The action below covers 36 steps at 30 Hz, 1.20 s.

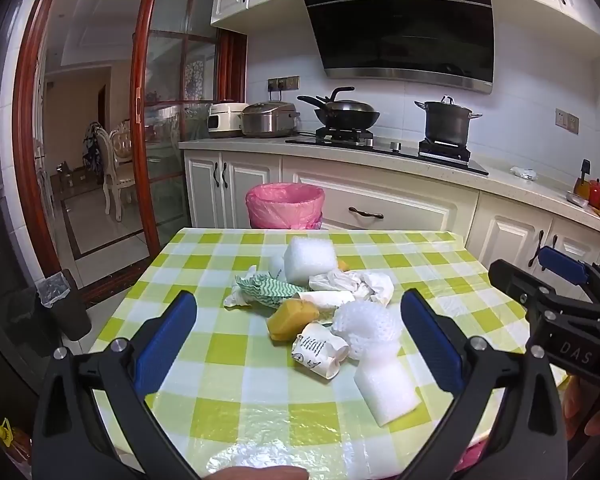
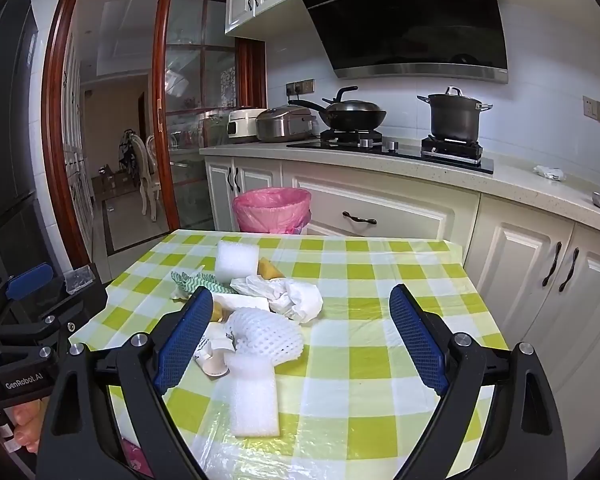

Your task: Collect trash

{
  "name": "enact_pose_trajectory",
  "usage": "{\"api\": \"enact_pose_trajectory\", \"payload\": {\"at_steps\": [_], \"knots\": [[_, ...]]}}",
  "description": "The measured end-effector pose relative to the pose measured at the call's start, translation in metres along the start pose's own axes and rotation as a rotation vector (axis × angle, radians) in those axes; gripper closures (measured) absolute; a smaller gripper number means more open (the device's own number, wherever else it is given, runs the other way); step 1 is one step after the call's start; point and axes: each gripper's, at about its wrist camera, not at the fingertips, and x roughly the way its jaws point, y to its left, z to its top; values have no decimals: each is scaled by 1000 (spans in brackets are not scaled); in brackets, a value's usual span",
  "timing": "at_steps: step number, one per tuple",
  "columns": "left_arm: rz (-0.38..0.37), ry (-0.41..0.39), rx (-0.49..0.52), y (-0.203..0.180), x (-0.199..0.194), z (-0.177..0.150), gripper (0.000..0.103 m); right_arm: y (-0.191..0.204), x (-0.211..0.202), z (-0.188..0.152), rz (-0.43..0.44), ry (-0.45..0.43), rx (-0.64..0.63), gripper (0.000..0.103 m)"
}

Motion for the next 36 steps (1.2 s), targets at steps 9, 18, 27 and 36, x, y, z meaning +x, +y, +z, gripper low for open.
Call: {"api": "enact_pose_trajectory", "payload": {"at_steps": [9,18,27,36], "knots": [[0,-1,-1,0,0,0,4,-1,0,3,4,0,1,18],[0,-1,-3,0,0,0,4,-2,0,2,6,1,2,18],[0,0,-2,0,0,0,4,-1,1,2,4,2,1,18],[0,1,-3,0,0,0,4,-1,-1,4,6,4,2,18]]}}
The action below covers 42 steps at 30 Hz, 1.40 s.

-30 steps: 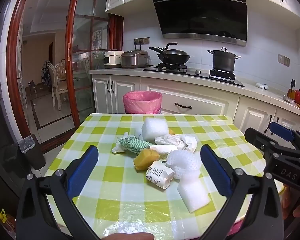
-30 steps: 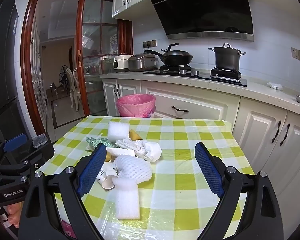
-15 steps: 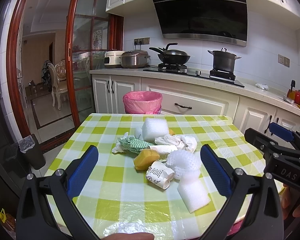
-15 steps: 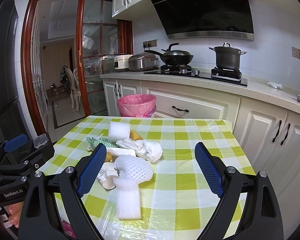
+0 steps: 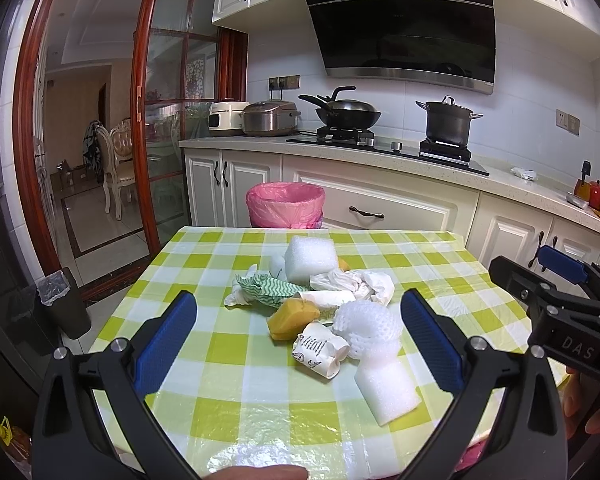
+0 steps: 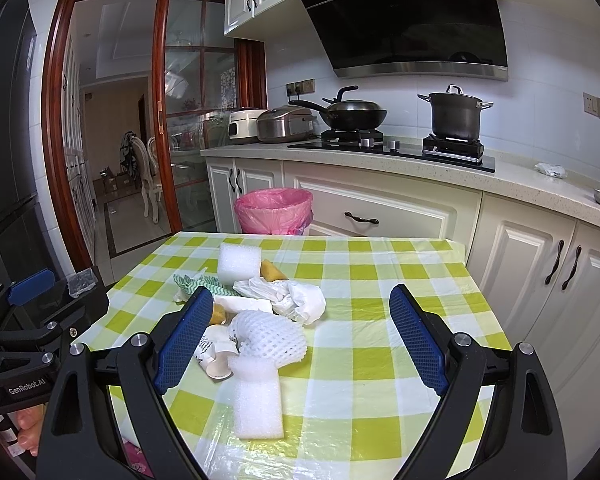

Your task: Collect trash

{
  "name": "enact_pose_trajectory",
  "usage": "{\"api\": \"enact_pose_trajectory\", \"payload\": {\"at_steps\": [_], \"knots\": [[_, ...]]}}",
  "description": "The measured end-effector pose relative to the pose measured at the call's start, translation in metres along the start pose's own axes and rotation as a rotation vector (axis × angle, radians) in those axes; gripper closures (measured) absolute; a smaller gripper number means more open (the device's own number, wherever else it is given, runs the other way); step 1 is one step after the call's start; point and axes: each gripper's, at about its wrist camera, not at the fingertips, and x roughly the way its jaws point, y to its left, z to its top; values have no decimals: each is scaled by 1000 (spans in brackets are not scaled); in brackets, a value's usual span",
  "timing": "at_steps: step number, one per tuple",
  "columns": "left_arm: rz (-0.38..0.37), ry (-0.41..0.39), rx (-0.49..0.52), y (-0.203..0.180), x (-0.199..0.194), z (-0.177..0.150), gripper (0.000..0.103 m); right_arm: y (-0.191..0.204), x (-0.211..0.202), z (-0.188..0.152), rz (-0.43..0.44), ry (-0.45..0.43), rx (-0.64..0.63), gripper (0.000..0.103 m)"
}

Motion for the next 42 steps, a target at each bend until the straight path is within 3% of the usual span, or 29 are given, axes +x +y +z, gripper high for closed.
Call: {"api": "enact_pose_trajectory", "payload": {"at_steps": [21,26,33,42], "knots": [[3,-1,4,1,0,0,4,0,2,-1,2,9,9,18],[11,10,1,7,4,-8,4,2,13,-15,2,31,12,18],[33,18,12,18,18,-16,4,0,35,-32,12,102,11,18],[88,98,-25,41,52,-38,4,16,87,-75,47,255,-66,18]]}}
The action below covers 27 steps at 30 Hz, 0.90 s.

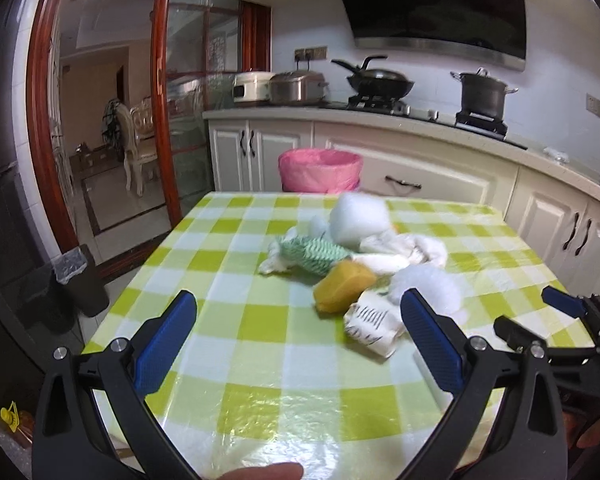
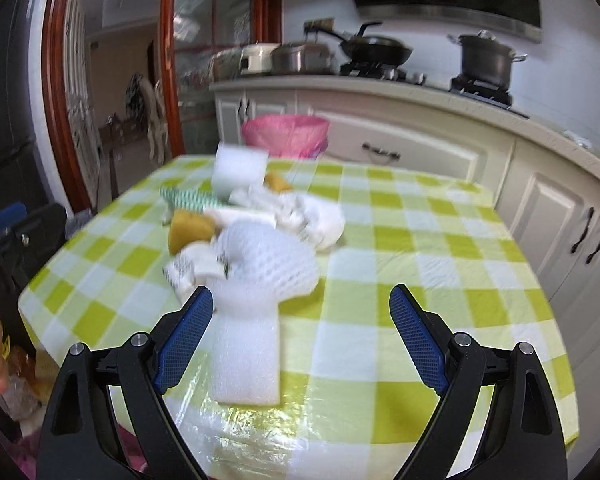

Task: Collect trash
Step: 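Grasp the white foam block with the right gripper and lift it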

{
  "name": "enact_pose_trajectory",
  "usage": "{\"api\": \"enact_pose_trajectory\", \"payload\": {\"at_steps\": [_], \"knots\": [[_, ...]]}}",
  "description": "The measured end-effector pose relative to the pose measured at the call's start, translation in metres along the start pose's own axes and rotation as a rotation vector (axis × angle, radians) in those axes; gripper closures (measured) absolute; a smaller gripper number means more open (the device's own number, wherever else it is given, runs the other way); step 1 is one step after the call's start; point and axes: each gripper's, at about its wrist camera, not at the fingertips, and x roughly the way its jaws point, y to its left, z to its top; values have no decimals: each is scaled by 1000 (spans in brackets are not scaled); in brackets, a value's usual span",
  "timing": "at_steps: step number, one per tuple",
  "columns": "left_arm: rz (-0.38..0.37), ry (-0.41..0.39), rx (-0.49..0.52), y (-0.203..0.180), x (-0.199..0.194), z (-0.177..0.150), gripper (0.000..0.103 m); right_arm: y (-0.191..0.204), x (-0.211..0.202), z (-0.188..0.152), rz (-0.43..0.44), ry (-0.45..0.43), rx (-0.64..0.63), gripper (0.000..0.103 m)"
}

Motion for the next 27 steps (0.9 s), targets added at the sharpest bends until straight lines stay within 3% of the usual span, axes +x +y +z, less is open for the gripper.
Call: {"api": "enact_pose_trajectory", "payload": {"at_steps": [4,9,13,16,18,20,27], "knots": [[60,-22,-19,9,8,-9,4,9,24,-7,15,29,-33,18],[76,29,-48,21,28,-19,4,25,46,-11,36,64,-76,18],[27,90,-23,19,44,-25,4,26,63,-13,34,111,-61,20],[-4,119,31,5,55,-28,4,21,70,-15,37,139,-45,31],[-33,137,78,-9,62,-29,4,14,70,-16,57,144,-29,45],[-62,152,112,-22,70,-29,4,6,65,-17,71,131,-15,54],[-129,238,129,-53,111,-24,5,-40,31,-7,56,3,95,54]]}}
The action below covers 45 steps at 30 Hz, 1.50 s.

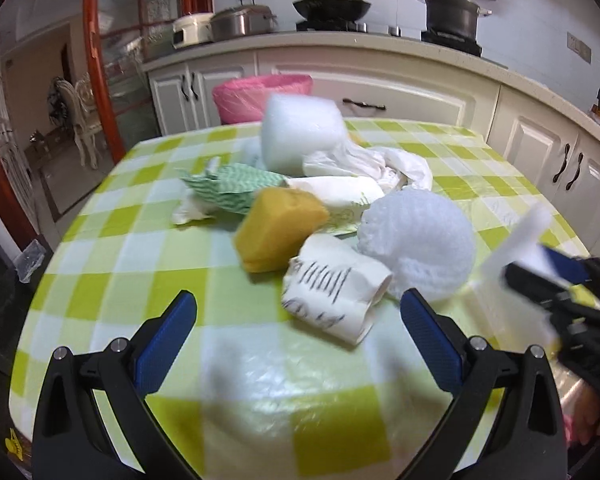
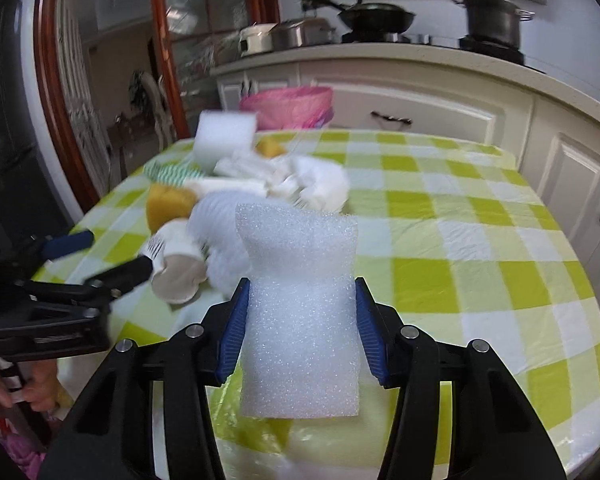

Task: Collect trash
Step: 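Grasp the white foam block with the right gripper and lift it, then grasp the crumpled paper cup with the left gripper while the right gripper holds the foam block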

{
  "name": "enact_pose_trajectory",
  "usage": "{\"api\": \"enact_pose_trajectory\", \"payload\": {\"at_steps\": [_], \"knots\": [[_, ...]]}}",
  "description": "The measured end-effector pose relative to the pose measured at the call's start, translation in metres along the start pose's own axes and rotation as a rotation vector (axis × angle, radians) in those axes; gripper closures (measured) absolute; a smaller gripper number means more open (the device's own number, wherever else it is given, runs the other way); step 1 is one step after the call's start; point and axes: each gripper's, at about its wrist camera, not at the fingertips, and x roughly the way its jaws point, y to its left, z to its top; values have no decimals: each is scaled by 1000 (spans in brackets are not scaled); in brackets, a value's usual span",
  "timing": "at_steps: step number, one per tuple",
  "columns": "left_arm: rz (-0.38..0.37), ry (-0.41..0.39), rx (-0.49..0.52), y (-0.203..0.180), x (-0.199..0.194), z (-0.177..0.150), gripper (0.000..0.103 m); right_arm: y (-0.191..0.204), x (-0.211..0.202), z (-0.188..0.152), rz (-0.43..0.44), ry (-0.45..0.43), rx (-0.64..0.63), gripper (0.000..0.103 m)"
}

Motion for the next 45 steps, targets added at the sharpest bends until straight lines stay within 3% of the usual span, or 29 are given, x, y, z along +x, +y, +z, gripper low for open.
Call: {"api": "enact_pose_trajectory", "payload": {"at_steps": [5,9,13,14,21,30,31,32,33,39,40,43,45], "knots": [[-12,36,48,-13,22,9,8,-26,-2,7,-9,5,101,54],[-25,64,54,-18,32,13,15,-28,6,7,4,13,94,54],[-47,85,41,-19,38,12,35,-21,6,9,19,13,74,54],[-48,81,37,-19,38,11,35,-19,5,9,22,11,71,54],[-51,17,44,-15,17,2,36,-8,0,12,29,-1,57,54],[-30,-130,-13,8,-28,11,37,17,-11,32,25,-60,-1,54],[-29,-138,-24,10,-30,13,46,18,-11,35,25,-65,-5,54],[-27,-146,-39,14,-32,16,65,21,-11,39,25,-71,-12,54],[-24,-141,-49,17,-32,19,66,24,-10,43,23,-77,-22,54],[-22,-167,-94,34,-31,31,64,33,0,64,29,-83,-46,54],[-25,-162,-98,36,-29,32,62,34,1,65,29,-82,-46,54],[-33,-144,-131,44,-27,26,36,36,5,63,38,-66,-46,54],[-31,-121,-142,48,-25,19,35,38,7,59,45,-51,-47,54]]}}
